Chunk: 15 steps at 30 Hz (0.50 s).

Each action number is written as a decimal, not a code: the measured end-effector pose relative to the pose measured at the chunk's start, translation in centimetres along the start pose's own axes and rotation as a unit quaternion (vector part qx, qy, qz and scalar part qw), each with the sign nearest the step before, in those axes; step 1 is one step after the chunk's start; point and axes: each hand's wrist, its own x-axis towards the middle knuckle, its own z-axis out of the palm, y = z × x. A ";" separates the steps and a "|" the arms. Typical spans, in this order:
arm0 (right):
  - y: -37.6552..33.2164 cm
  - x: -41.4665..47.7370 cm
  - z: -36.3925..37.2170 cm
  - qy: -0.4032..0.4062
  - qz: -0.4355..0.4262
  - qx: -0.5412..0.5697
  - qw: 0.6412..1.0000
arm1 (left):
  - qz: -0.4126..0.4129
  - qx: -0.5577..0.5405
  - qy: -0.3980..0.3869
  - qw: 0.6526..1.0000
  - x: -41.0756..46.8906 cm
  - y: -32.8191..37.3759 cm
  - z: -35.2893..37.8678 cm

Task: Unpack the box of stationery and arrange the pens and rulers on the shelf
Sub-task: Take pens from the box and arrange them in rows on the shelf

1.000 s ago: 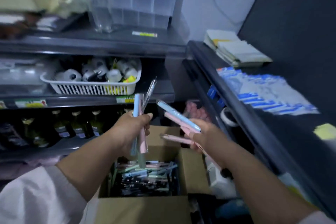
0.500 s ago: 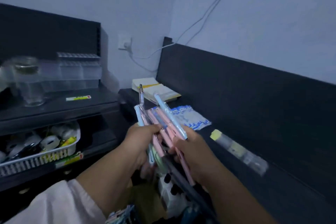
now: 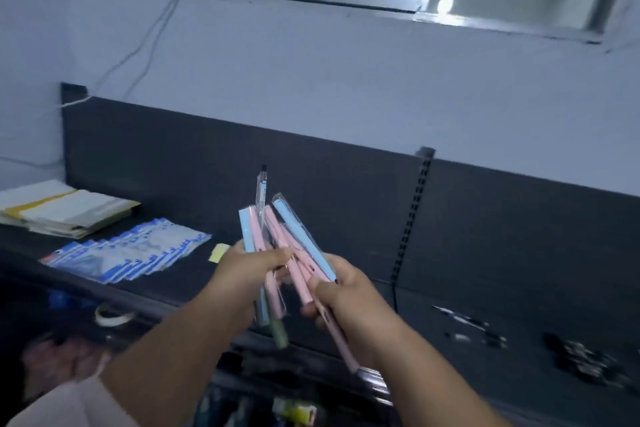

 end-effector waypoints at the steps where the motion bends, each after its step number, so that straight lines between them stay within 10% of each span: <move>1: 0.3 -1.2 -1.7 0.017 0.001 0.002 1.000 | -0.003 0.004 -0.019 1.000 -0.5 -0.5 2.0; 15: 4.5 -22.2 -26.5 0.175 0.021 0.015 0.984 | -0.076 0.003 -0.187 0.979 -13.7 -11.3 31.0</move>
